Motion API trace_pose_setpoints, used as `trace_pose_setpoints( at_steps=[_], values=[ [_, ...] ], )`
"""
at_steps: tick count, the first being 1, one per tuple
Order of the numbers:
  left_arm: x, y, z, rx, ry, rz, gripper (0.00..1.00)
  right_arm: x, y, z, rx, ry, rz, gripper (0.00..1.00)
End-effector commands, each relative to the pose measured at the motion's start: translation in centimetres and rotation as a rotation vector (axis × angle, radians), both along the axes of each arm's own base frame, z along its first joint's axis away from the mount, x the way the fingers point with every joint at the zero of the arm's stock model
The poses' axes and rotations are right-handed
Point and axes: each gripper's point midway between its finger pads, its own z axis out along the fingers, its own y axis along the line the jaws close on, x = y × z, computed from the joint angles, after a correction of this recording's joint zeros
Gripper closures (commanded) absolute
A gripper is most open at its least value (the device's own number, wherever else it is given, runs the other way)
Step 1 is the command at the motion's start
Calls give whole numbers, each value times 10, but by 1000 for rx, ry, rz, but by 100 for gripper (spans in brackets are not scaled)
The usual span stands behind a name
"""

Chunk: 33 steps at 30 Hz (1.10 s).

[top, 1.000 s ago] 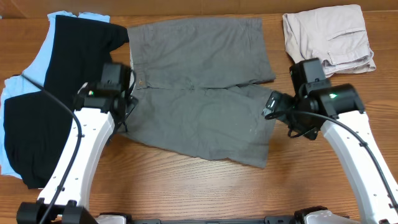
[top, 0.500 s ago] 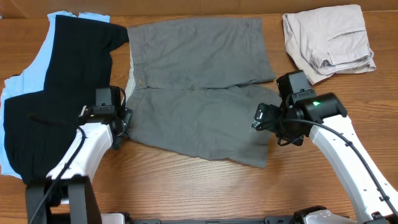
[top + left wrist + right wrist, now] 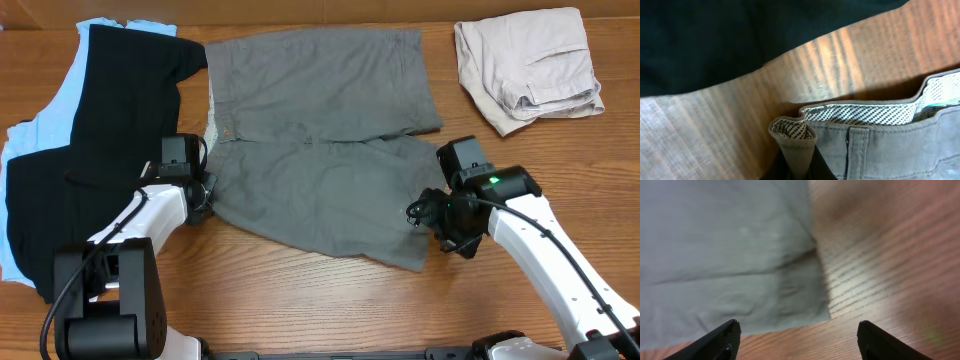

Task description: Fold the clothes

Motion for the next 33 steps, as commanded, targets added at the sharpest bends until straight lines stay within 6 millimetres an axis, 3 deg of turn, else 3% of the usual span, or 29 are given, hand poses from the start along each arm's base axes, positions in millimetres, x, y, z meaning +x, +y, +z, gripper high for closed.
trace_pose_setpoints(
  at_steps=[1,6,9,13,23,28,29,30,33],
  values=[
    [-23,-12,-39,-65,119,-22,96,-17,-3,-20,-6,63,-151,22],
    [-21,-12,-39,-64,110,-21,96,-30,-7,-44,-14,87,-141,22],
    [-21,-12,-39,-64,108,-21,96,-38,-6,-57,-5,100,-141,28],
    [-21,-12,-39,-66,109,-22,96,-43,3,-71,39,94,-122,32],
    [-25,-20,-40,-110,127,-35,92,-35,28,-81,80,8,-54,34],
    [-31,-21,-42,-111,153,-37,90,-38,31,-81,86,17,-43,53],
    [-33,-21,-42,-112,161,-37,88,-39,30,-81,84,22,-44,59],
    [-34,-21,-42,-111,165,-37,93,-40,29,-81,80,26,-42,66],
    [-38,-21,-43,-105,184,-80,96,-42,25,-82,58,30,-41,93]
  ],
)
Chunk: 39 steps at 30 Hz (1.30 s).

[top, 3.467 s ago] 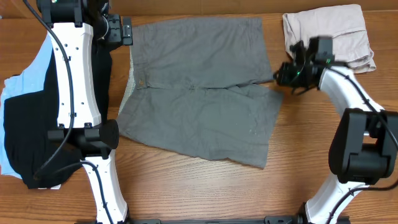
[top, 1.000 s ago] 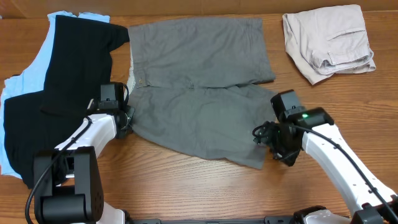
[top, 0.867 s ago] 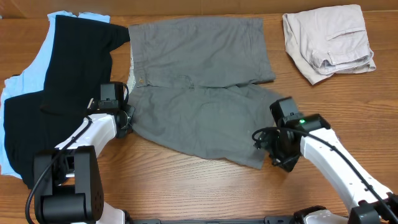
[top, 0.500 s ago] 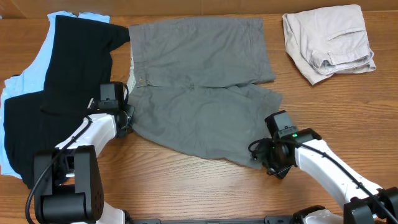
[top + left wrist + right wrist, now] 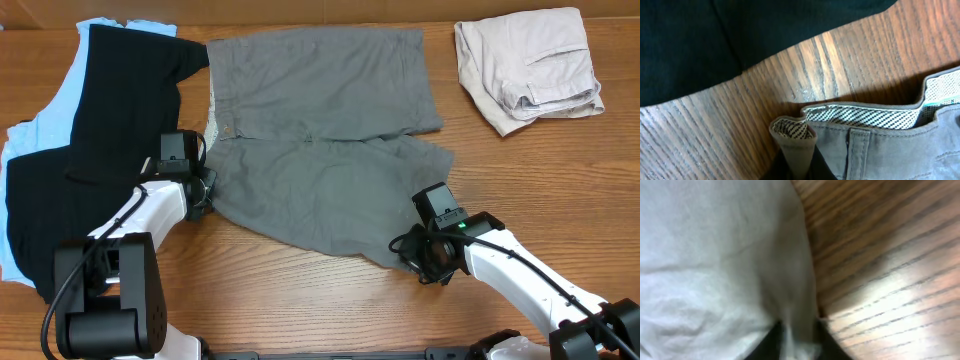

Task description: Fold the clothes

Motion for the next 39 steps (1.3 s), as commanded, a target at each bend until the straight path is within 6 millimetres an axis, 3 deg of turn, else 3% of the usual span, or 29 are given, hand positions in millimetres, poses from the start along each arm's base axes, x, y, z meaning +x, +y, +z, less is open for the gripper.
trace_pose_setpoints(
  at_steps=[1,6,11,17,22,26,31,39],
  values=[
    [-48,-18,-43,-78,201,-88,96,-2,-5,-2,-23,0,-6,96],
    [-51,-21,-42,-68,224,-204,96,19,-16,10,-25,-52,-21,96],
    [-56,-23,-12,-54,273,-326,96,65,-42,58,-20,-173,-32,96],
    [-50,-11,68,46,268,-422,96,109,-73,137,-34,-318,-34,96],
    [-48,-11,137,97,176,-502,96,130,-81,199,-11,-445,4,96],
    [-58,-11,180,117,116,-508,96,129,-88,233,-29,-485,29,96],
    [-87,-14,212,116,89,-510,96,110,-94,270,-54,-506,73,96],
    [-127,-21,223,73,119,-523,96,82,-96,295,-87,-555,107,96]
  ],
)
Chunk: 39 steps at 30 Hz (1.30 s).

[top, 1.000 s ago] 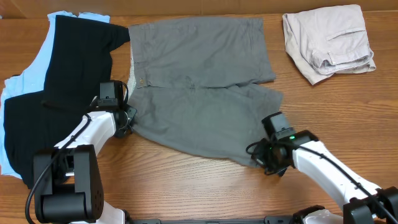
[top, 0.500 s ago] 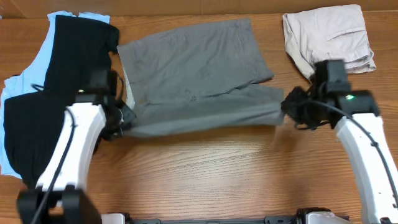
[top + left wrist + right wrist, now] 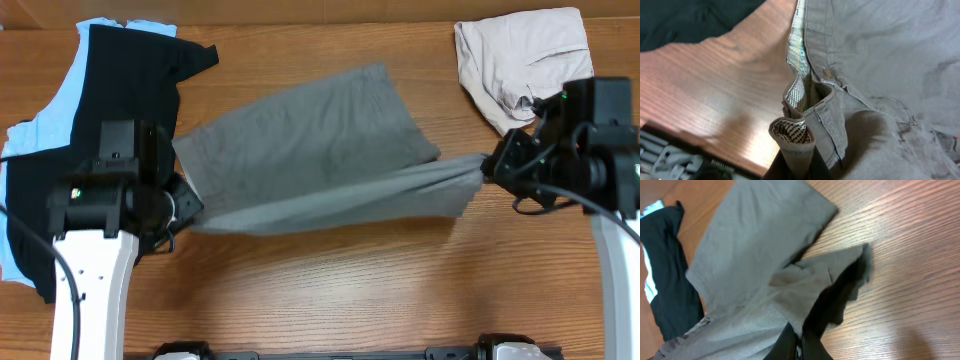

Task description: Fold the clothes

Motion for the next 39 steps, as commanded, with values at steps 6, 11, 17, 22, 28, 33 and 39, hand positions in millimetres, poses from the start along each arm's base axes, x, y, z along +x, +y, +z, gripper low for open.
trace_pose_setpoints(
  at_steps=[6,11,17,22,28,33,39],
  values=[
    [-16,21,5,105,12,43,96,26,-21,26,-146,-182,45,96],
    [-12,32,-15,147,19,138,96,72,-20,13,-151,-212,63,96],
    [4,48,-47,211,-32,252,96,132,-1,-23,-124,-232,161,96],
    [26,61,-66,262,-104,322,96,176,21,-50,-122,-268,207,96],
    [60,72,-74,309,-199,357,96,213,32,-83,-145,-292,219,96],
    [91,83,-81,359,-265,388,96,237,32,-105,-159,-313,209,96],
    [113,96,-85,427,-321,428,96,259,37,-125,-159,-345,214,96]
  ],
)
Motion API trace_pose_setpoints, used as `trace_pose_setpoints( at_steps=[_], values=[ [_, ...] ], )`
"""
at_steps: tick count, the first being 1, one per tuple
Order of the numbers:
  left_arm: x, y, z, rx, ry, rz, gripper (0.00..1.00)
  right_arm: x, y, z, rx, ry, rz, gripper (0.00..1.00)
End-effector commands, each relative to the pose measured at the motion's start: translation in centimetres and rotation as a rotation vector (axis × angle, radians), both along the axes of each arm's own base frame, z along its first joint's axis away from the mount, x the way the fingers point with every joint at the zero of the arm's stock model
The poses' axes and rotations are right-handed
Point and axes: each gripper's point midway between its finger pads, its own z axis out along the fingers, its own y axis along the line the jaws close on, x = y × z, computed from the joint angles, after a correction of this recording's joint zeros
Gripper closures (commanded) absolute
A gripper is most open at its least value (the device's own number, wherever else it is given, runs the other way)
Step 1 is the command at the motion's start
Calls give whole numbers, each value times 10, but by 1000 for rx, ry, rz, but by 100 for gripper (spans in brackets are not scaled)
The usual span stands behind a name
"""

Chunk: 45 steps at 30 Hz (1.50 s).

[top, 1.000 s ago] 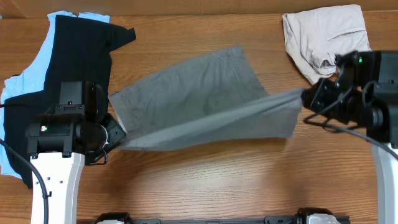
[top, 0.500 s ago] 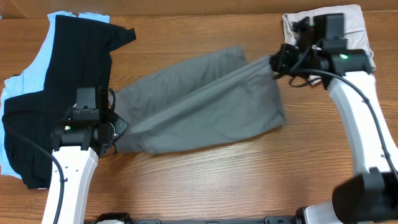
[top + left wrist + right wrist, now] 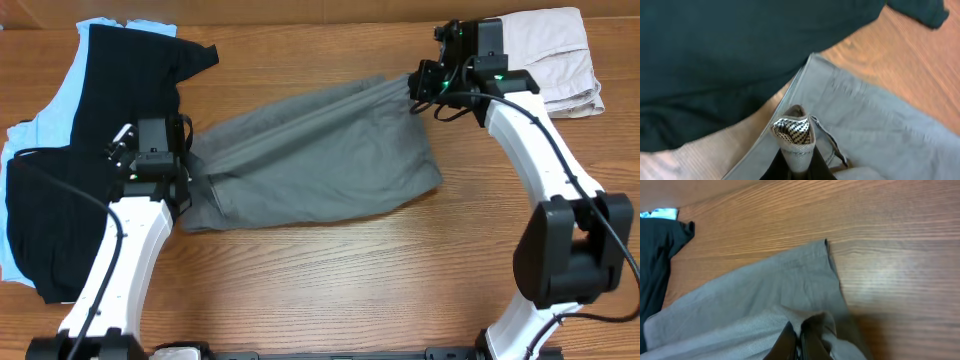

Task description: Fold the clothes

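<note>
The grey shorts (image 3: 320,160) lie doubled over across the middle of the table, one half folded onto the other. My left gripper (image 3: 180,160) is shut on the waistband corner (image 3: 792,132), whose checked lining shows, at the shorts' left end beside the black garment. My right gripper (image 3: 418,88) is shut on a leg hem (image 3: 815,325) at the far right corner, held just above the lower layer.
A black garment (image 3: 90,150) over a light blue one (image 3: 40,130) covers the table's left side. Folded beige shorts (image 3: 545,55) sit at the far right corner, close behind my right arm. Bare wood runs along the near edge.
Both grippers carried the lifted near half of the shorts toward the far side. It now lies over the other half; the right gripper is at the far right corner, the left near the waistband end.
The shorts lay spread flat, my left gripper shut on the waistband corner and the right open by the near leg hem. Then the right was shut on that hem. Both then held the near half raised, and now it is folded over the far half.
</note>
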Motion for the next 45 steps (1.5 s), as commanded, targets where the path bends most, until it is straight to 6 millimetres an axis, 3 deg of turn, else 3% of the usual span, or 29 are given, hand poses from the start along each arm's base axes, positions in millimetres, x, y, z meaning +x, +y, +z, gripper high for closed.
trace_pose_setpoints(
  at_steps=[1,11,14,15,16,17,18,19,25,28,30,32,34,36,42,45],
  values=[
    [-7,40,-2,179,28,128,96,28,-29,-4,-89,-62,-100,96],
    [23,47,-35,218,16,152,96,62,3,-49,-78,-130,-54,96],
    [29,59,-36,289,-3,199,96,71,7,-57,-73,-156,-49,96],
    [31,63,-34,312,-18,217,89,73,7,-59,-75,-163,-52,96],
    [33,65,-32,324,-31,227,69,75,7,-56,-73,-177,-53,83],
    [36,67,-28,337,-49,233,45,78,6,-54,-74,-191,-57,45],
    [39,67,-25,344,-61,224,20,81,5,-51,-77,-210,-63,0],
    [44,67,-21,358,-73,200,0,84,5,-47,-75,-227,-66,0],
    [69,48,-3,381,-38,-74,0,83,8,-19,-57,-262,-56,0],
    [70,27,6,291,-12,-193,0,69,11,1,-40,-246,-35,0],
    [68,1,13,176,15,-319,0,52,15,13,-19,-204,-5,0],
    [65,-16,15,110,36,-410,0,37,16,14,-15,-152,8,0],
    [57,-36,16,22,69,-502,0,18,13,4,-28,-60,9,0],
    [48,-45,12,-32,105,-535,0,-3,10,-16,-44,59,11,8],
    [26,-50,0,-76,198,-556,0,-62,2,-71,-77,368,2,24],
    [25,-50,-1,-76,203,-558,0,-75,0,-88,-74,431,-19,30]
  ],
)
